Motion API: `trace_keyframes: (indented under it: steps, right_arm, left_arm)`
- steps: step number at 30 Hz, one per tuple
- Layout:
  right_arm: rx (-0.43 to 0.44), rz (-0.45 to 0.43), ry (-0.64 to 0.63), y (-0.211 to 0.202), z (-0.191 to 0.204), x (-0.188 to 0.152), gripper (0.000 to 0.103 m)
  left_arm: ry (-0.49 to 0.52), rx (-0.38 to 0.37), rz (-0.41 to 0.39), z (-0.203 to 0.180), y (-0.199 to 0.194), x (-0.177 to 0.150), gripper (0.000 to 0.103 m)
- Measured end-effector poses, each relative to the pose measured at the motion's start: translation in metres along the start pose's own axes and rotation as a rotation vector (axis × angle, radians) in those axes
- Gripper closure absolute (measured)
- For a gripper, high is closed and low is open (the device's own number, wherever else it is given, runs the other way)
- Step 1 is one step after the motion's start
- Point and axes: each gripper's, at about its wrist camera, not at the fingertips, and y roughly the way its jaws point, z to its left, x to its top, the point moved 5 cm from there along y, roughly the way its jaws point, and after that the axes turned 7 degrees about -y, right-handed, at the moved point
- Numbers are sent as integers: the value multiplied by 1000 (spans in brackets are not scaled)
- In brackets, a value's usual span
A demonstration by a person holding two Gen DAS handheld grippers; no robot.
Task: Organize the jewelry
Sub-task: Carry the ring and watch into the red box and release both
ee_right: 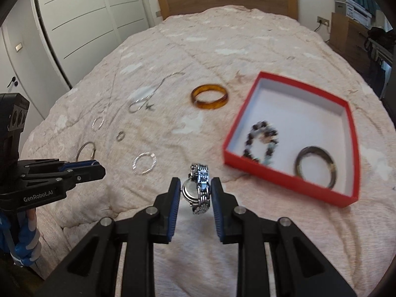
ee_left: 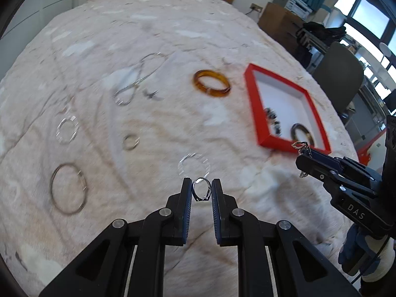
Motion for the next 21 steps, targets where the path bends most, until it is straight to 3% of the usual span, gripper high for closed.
trace_keyframes:
  steps: [12,21]
  right_arm:
    - [-169,-8,99,4,-128,8,79]
    - [-190,16,140,46,-183,13,79]
  left_arm:
    - [153,-86,6,-116,76,69,88]
    - [222,-10,32,-151,143,95,88]
